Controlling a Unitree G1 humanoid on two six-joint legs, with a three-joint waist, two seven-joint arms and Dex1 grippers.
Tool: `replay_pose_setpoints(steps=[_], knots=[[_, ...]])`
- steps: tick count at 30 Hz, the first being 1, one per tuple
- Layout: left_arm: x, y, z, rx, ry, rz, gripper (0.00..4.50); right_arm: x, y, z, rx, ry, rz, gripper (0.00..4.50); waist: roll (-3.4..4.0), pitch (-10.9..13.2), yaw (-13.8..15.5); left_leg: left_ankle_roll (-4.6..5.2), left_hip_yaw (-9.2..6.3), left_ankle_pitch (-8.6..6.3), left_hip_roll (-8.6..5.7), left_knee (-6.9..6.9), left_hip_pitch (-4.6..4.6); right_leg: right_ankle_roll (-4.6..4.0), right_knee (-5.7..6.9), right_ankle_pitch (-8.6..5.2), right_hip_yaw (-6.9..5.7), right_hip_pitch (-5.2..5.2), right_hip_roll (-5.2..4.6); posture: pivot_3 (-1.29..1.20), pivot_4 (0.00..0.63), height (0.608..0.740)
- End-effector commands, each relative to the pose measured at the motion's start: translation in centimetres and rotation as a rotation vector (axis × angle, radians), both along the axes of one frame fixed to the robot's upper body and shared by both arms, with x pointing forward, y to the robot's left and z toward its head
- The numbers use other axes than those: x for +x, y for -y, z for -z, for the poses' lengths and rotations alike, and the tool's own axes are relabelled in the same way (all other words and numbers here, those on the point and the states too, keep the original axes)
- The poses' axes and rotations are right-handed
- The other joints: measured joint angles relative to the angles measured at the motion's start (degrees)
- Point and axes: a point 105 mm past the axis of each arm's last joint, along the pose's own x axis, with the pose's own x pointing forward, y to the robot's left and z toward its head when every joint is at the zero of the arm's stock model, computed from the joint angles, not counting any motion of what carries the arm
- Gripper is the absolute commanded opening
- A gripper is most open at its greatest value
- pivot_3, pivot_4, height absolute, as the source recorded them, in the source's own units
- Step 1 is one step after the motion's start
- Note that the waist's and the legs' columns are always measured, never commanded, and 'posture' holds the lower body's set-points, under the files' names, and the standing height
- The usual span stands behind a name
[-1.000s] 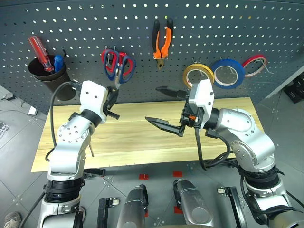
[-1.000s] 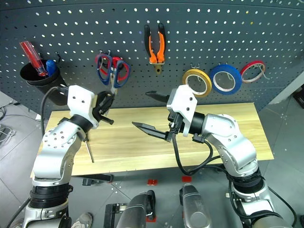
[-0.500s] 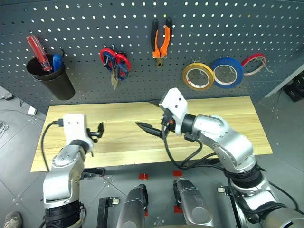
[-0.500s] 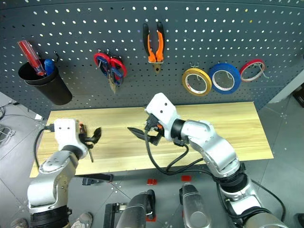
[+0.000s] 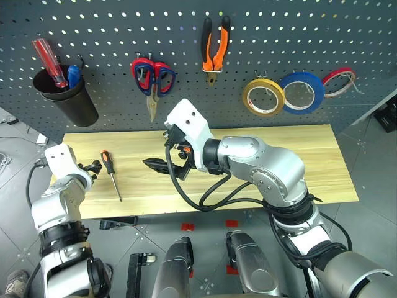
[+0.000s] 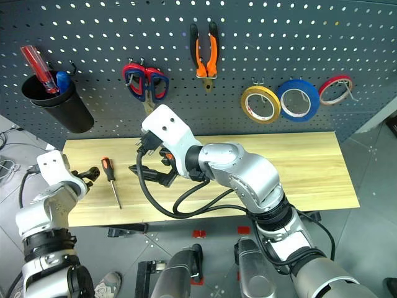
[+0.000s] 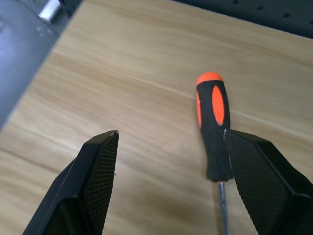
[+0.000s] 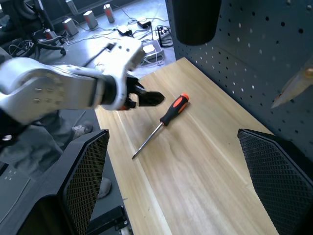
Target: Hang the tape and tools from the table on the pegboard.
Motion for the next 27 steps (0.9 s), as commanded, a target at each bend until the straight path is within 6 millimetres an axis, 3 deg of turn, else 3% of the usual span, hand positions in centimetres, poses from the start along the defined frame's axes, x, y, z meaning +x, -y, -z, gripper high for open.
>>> replay_pose_setpoints(steps=[1, 4, 7, 15, 20, 27], knots=[[0.7, -0.6, 0.5, -0.021, -0.013, -0.001, 3.62, -1.5, -0.8, -1.3, 0.026, 0.052, -0.071, 4.5, -0.07, 0.16, -0.17, 0.0, 0.0, 0.0, 0.0, -0.01, 0.0, 0.0, 0.0, 0.0, 0.0, -0.01, 0.0, -0.28, 0.42, 0.74], [1.0, -0.7, 1.5, -0.061, -0.049, -0.016, 3.62, -1.7, -0.8, -1.2, 0.019, 0.051, -0.08, 4.5, -0.1, 0.36, -0.48, 0.0, 0.04, 0.0, 0.0, -0.02, -0.02, 0.0, -0.01, 0.0, 0.03, -0.06, 0.0, -0.29, 0.42, 0.74], [0.8, -0.9, 2.5, -0.09, -0.096, -0.039, 3.05, -1.8, -0.8, -1.0, 0.008, 0.044, -0.085, 4.5, -0.18, 0.53, -0.83, -0.01, 0.06, 0.0, 0.01, -0.03, -0.02, 0.0, -0.01, 0.0, 0.02, -0.1, 0.0, -0.3, 0.415, 0.74], [0.5, -1.0, 2.9, -0.061, -0.14, -0.004, 0.57, -1.7, -0.5, -1.2, -0.048, 0.097, -0.121, 4.5, -0.14, 0.57, -1.39, -0.01, 0.06, 0.0, 0.02, -0.02, -0.03, 0.01, 0.02, 0.01, 0.01, -0.1, -0.02, -0.31, 0.388, 0.74], [-0.1, 0.1, 0.8, 0.03, -0.078, 0.13, 0.54, -1.4, 0.2, -1.3, -0.057, 0.158, -0.117, 4.5, -0.16, 0.56, -1.7, -0.03, 0.09, 0.01, 0.02, -0.03, -0.06, 0.02, -0.04, 0.01, 0.03, -0.12, -0.02, -0.3, 0.366, 0.74], [-4.8, 4.4, -3.3, 0.285, 0.071, 0.284, 0.54, -1.9, 1.2, -2.8, 0.07, 0.24, -0.163, 4.5, -0.2, 0.51, -1.74, -0.08, 0.12, 0.02, 0.06, -0.11, -0.13, 0.01, -0.13, 0.01, 0.06, -0.17, -0.04, -0.29, 0.325, 0.74]])
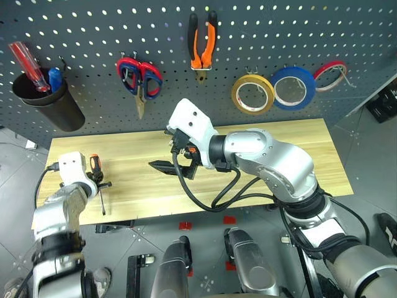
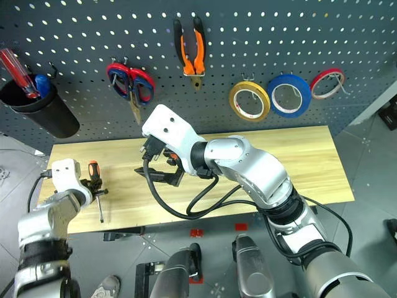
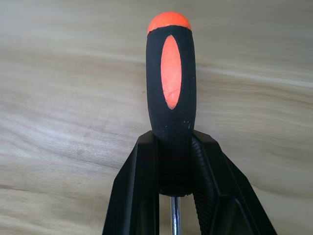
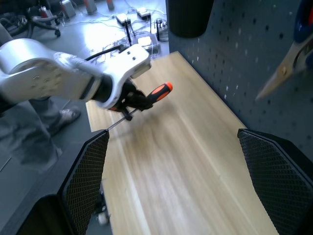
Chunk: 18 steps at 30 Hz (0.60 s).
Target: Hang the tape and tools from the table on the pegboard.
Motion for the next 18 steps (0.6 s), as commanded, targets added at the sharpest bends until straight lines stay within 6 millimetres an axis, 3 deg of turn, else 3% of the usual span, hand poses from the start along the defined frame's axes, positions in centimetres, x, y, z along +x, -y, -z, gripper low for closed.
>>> replay_pose_setpoints(steps=[1, 4, 6, 10, 14, 18], knots=[[-2.0, 2.7, -3.9, 0.147, 0.139, 0.085, 0.54, -1.6, 0.4, -2.3, 0.115, 0.136, -0.092, 4.5, -0.05, -0.03, 0.26, 0.03, 0.01, -0.02, -0.01, 0.01, 0.0, 0.0, 0.01, 0.0, 0.0, 0.02, -0.01, -0.29, 0.321, 0.74], [-4.2, 6.7, -6.3, 0.493, 0.184, 0.325, 0.54, -2.2, 1.2, -3.2, 0.17, 0.187, -0.147, 4.5, -0.1, -0.08, 0.34, 0.03, 0.04, -0.02, -0.02, 0.01, 0.0, 0.0, 0.0, 0.0, 0.02, 0.03, -0.02, -0.26, 0.305, 0.74], [-4.6, 8.0, -7.5, 0.556, 0.233, 0.381, 0.54, -2.2, 1.6, -3.3, 0.181, 0.174, -0.168, 4.5, 0.06, -0.15, 0.99, 0.02, 0.03, -0.01, -0.02, -0.03, 0.02, -0.06, 0.05, 0.04, 0.0, 0.03, -0.03, -0.24, 0.298, 0.74], [-5.0, 10.5, -16.2, 0.706, 0.58, 0.437, 0.54, -1.9, 2.5, -4.4, 0.212, 0.196, -0.184, 4.5, 0.07, -0.2, 2.52, -0.05, -0.12, 0.06, 0.02, 0.04, 0.03, -0.23, 0.07, 0.16, -0.21, 0.06, 0.01, -0.21, 0.272, 0.74], [-4.7, 9.8, -20.9, 0.791, 0.681, 0.392, 0.54, -1.2, 2.8, -5.2, 0.237, 0.226, -0.166, 4.5, 0.0, -0.29, 2.84, -0.06, -0.08, 0.08, -0.02, 0.07, 0.01, -0.2, 0.03, 0.18, -0.19, 0.08, 0.02, -0.2, 0.26, 0.74], [-4.5, 7.6, -27.6, 0.749, 0.894, 0.237, 0.54, 0.8, 3.0, -7.0, 0.319, 0.274, -0.045, 4.5, -0.07, -0.32, 2.9, -0.32, -0.02, 0.23, 0.0, 0.07, -0.01, -0.18, 0.1, 0.18, -0.23, 0.0, 0.07, -0.19, 0.254, 0.74]])
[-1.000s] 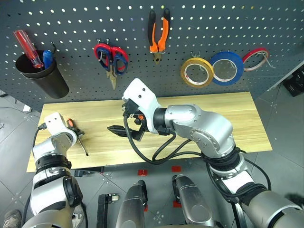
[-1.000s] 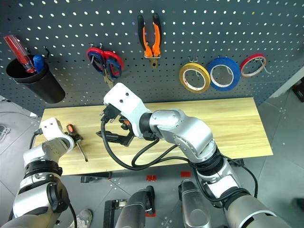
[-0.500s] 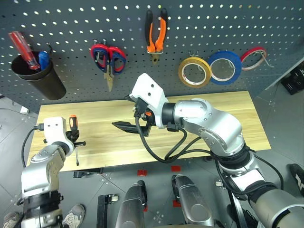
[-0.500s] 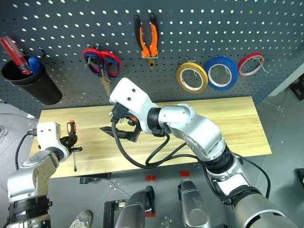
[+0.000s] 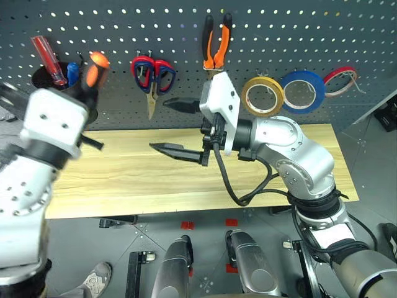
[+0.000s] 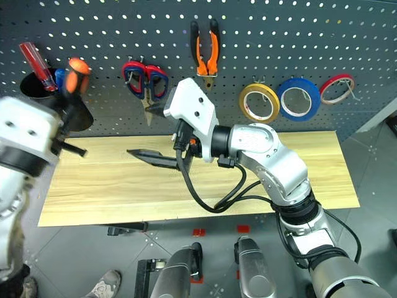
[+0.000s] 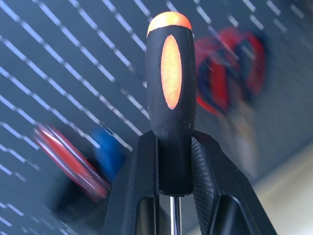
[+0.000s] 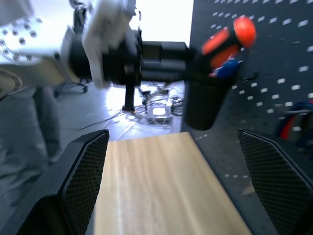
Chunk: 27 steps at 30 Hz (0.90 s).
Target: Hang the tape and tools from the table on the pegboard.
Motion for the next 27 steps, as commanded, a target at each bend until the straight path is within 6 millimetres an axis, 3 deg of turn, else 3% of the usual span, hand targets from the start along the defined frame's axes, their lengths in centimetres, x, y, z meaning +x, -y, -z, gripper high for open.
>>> replay_pose_setpoints(steps=[1, 4, 6, 15, 22, 24, 27], knots=[[-0.7, -2.1, -5.3, -0.074, 0.199, -0.038, 0.54, 0.4, 0.0, -2.7, 0.108, 0.08, 0.054, 4.5, -0.04, -0.03, 0.01, -0.08, -0.01, 0.05, 0.0, 0.01, 0.0, 0.0, 0.06, 0.0, -0.03, 0.0, 0.0, -0.19, 0.254, 0.74], [-0.4, -3.2, -7.7, -0.082, 0.312, -0.065, 0.54, 0.8, -0.5, -3.8, 0.154, 0.101, 0.076, 4.5, -0.06, -0.05, -0.21, -0.1, 0.01, 0.07, -0.01, 0.02, 0.01, 0.01, 0.06, 0.0, -0.03, 0.0, 0.01, -0.21, 0.255, 0.74], [0.2, -4.4, -8.0, -0.081, 0.364, -0.109, 0.54, 0.7, -0.9, -4.4, 0.181, 0.113, 0.08, 4.5, -0.08, -0.06, -0.58, -0.11, 0.04, 0.07, -0.01, 0.02, 0.01, 0.01, 0.03, 0.01, -0.03, 0.0, 0.0, -0.22, 0.256, 0.74], [2.6, -6.2, -5.8, -0.103, 0.541, -0.24, 0.54, -0.3, -2.1, -5.3, 0.208, 0.091, 0.035, 4.5, -0.27, -0.18, -1.03, -0.12, 0.07, 0.08, -0.01, 0.08, -0.01, 0.01, 0.07, 0.02, -0.03, -0.07, -0.03, -0.25, 0.25, 0.74], [3.8, -4.9, -5.4, -0.161, 0.617, -0.238, 0.54, -0.6, -2.3, -5.4, 0.211, 0.088, 0.017, 4.5, -0.64, -0.42, -1.09, -0.12, 0.11, 0.08, -0.06, 0.17, -0.01, 0.01, 0.43, 0.02, -0.05, -0.21, -0.09, -0.27, 0.247, 0.74], [4.1, -5.5, -4.3, -0.21, 0.597, -0.264, 0.54, -0.5, -2.2, -5.4, 0.21, 0.086, 0.02, 4.5, -0.63, -0.52, -1.29, -0.12, 0.21, 0.08, -0.06, 0.17, -0.01, 0.01, 0.52, 0.02, -0.03, -0.31, -0.11, -0.27, 0.244, 0.74], [4.4, -4.8, -3.9, -0.241, 0.589, -0.24, 0.54, -0.5, -2.3, -5.4, 0.208, 0.088, 0.018, 4.5, -0.84, -0.75, -1.65, -0.12, 0.41, 0.08, -0.04, 0.16, -0.03, 0.01, 0.9, 0.02, -0.06, -0.66, -0.17, -0.28, 0.242, 0.74]])
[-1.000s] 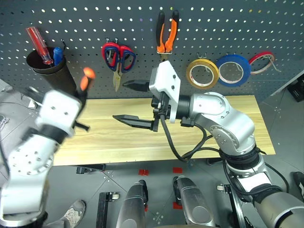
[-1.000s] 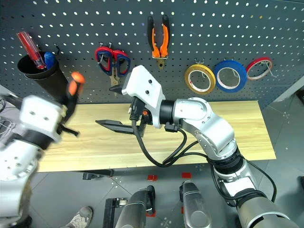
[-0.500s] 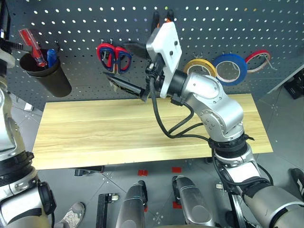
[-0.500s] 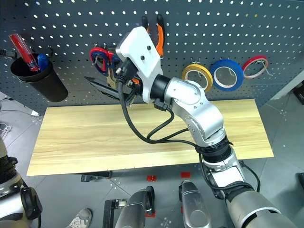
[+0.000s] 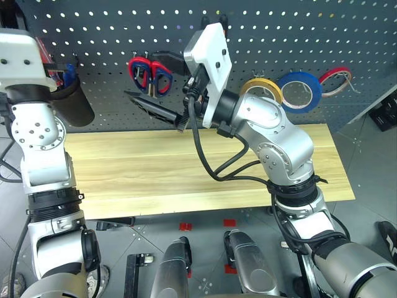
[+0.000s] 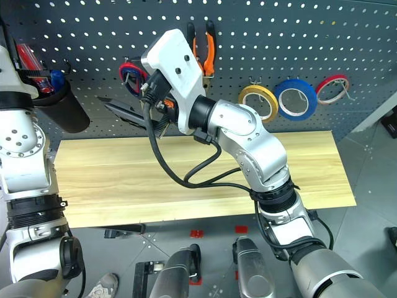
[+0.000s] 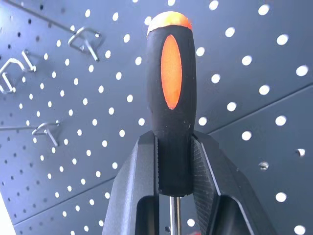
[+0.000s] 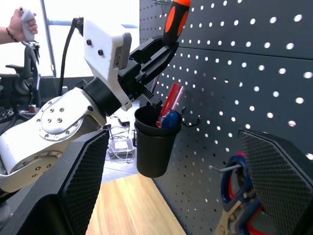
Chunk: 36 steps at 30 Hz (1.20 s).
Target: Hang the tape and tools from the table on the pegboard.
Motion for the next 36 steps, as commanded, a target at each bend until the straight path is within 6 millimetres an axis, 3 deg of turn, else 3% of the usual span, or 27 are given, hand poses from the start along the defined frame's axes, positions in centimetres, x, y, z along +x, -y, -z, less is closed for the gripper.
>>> replay_pose_setpoints(steps=[1, 8, 17, 23, 26, 28, 32, 36], knots=[[-0.7, 0.8, -0.9, 0.003, 0.053, 0.024, 0.54, -1.3, 0.0, -1.6, 0.033, 0.061, -0.038, 4.5, -0.1, -0.07, -0.34, -0.01, 0.03, 0.01, 0.02, -0.01, -0.03, 0.0, 0.0, 0.0, -0.02, -0.04, 0.0, -0.28, 0.238, 0.74], [-1.0, -0.1, 1.1, -0.081, 0.027, 0.022, 0.54, -1.2, -0.1, -1.6, 0.031, 0.068, -0.033, 4.5, -0.16, -0.94, -2.47, -0.05, 0.13, 0.03, 0.02, -0.04, -0.1, -0.01, 0.03, 0.0, 0.02, -0.18, 0.0, -0.29, 0.235, 0.74], [-3.9, -0.6, 1.5, -0.191, 0.07, 0.003, 3.33, -1.3, -0.1, -1.6, 0.045, 0.065, -0.029, 4.5, -0.15, -1.66, -3.81, -0.05, 0.12, 0.03, 0.03, -0.05, -0.11, -0.01, 0.08, 0.0, 0.07, -0.19, 0.01, -0.29, 0.226, 0.74], [-5.9, -0.7, 0.1, -0.191, 0.092, -0.038, 3.33, -1.5, -0.1, -1.5, 0.062, 0.043, -0.048, 4.5, -0.16, -2.36, -4.17, -0.03, 0.12, 0.02, 0.02, -0.05, -0.11, 0.0, 0.08, 0.0, 0.12, -0.15, 0.03, -0.27, 0.217, 0.74], [-5.7, 1.2, -1.0, -0.151, 0.039, 0.058, 3.33, -1.5, 0.3, -1.3, 0.071, 0.018, -0.056, 4.5, -0.13, -2.61, -4.16, -0.03, 0.11, 0.02, 0.02, -0.04, -0.11, 0.0, 0.13, 0.0, 0.14, -0.16, 0.04, -0.26, 0.21, 0.74], [-4.7, 3.5, -0.8, -0.107, -0.064, 0.17, 3.33, -1.6, 0.6, -0.9, 0.07, -0.008, -0.065, 4.5, -0.1, -3.14, -4.13, -0.03, 0.1, 0.02, 0.0, -0.06, -0.11, -0.01, 0.13, 0.0, 0.17, -0.16, 0.04, -0.25, 0.205, 0.74], [-3.8, 6.8, 1.9, -0.154, -0.235, 0.358, 3.33, 0.4, 2.4, 1.2, 0.122, -0.117, 0.073, 4.5, 0.02, -4.6, -4.07, -0.03, 0.0, 0.01, -0.01, -0.11, -0.09, 0.0, 0.13, 0.0, 0.18, -0.07, 0.06, -0.23, 0.191, 0.74], [-3.6, 7.9, 5.7, -0.228, -0.383, 0.379, 3.33, 1.0, 4.4, 4.2, 0.121, -0.147, 0.138, 4.5, 0.17, -5.33, -4.04, 0.0, 0.01, 0.0, -0.02, -0.13, -0.06, 0.0, 0.05, 0.0, 0.26, 0.02, 0.09, -0.21, 0.179, 0.74]])
